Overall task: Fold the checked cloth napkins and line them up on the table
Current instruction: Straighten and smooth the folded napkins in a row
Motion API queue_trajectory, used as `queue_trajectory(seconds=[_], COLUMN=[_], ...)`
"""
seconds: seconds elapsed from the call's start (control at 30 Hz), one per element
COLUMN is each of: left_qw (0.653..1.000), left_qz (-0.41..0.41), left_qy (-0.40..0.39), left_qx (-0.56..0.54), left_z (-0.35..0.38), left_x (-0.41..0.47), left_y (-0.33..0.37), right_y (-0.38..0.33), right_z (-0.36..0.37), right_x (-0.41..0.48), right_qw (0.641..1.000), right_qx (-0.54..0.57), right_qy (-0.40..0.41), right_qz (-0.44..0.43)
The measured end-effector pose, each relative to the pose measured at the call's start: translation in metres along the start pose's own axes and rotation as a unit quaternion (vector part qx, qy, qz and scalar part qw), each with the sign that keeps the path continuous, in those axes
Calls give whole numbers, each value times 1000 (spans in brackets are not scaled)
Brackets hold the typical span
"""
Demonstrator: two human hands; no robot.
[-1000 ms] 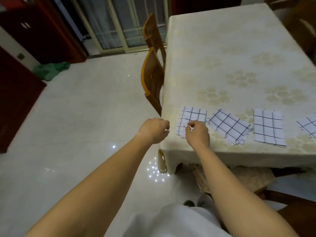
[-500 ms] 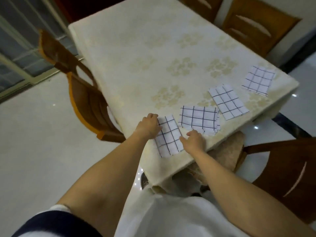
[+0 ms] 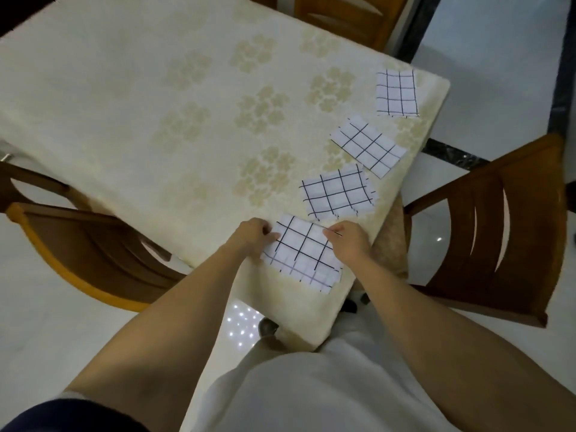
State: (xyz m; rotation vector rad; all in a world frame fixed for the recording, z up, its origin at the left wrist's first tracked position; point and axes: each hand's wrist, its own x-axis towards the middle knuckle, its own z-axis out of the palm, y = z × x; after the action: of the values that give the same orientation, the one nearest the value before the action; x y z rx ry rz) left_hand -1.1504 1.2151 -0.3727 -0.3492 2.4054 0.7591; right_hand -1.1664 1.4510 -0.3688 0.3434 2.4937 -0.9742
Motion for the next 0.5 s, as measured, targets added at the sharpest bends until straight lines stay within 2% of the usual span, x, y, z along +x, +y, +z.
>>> queue_trajectory(seconds=[0.13, 0.3, 0.5], left_qw=[1000, 999, 998], left_qz=[17, 30, 42], left_qy=[-4, -13, 6], left_qx=[18, -19, -44], left_z=[1, -3, 1], left_x=[0, -5, -7], left_y=[-6, -12, -15], right_y=[5, 5, 7], right_z=[9, 20, 21], right_x=[-5, -13, -16], right_qw=[998, 997, 994], right_qx=[41, 46, 95], right_qy=[45, 69, 55], right_qz=[8, 0, -1])
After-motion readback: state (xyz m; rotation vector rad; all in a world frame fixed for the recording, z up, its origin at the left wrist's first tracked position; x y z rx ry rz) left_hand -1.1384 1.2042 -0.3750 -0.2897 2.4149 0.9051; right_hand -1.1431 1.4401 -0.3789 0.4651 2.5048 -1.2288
